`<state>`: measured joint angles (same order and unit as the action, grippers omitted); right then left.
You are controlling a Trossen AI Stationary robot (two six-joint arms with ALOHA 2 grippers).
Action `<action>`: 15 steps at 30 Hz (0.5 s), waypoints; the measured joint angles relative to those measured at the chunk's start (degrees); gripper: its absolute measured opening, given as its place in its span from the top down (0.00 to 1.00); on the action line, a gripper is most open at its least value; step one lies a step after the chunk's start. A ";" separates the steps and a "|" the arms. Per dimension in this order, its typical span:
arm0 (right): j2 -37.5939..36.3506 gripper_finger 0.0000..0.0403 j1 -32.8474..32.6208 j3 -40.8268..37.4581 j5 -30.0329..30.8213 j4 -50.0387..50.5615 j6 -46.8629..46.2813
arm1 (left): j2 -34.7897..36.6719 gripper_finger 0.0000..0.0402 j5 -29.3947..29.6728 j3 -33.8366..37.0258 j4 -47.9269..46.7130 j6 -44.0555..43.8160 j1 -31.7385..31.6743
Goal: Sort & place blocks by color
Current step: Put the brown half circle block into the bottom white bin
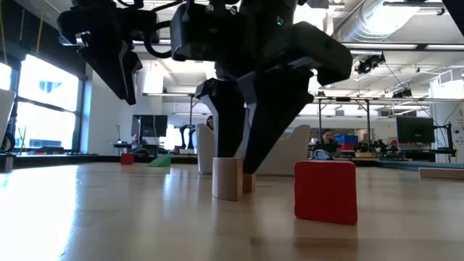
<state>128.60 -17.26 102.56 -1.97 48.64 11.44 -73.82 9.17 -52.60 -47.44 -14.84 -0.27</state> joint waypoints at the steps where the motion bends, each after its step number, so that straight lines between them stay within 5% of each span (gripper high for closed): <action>1: 0.09 0.46 0.00 0.00 0.01 0.13 -0.07 | 0.00 0.42 -0.02 0.00 0.09 0.01 0.00; 15: 1.03 0.93 1.20 0.00 1.02 2.90 -5.00 | 0.00 0.42 -0.02 0.01 0.59 0.01 -0.01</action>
<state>129.63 -16.06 102.56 -0.95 51.54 6.44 -73.82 9.15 -52.59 -46.85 -14.83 -0.28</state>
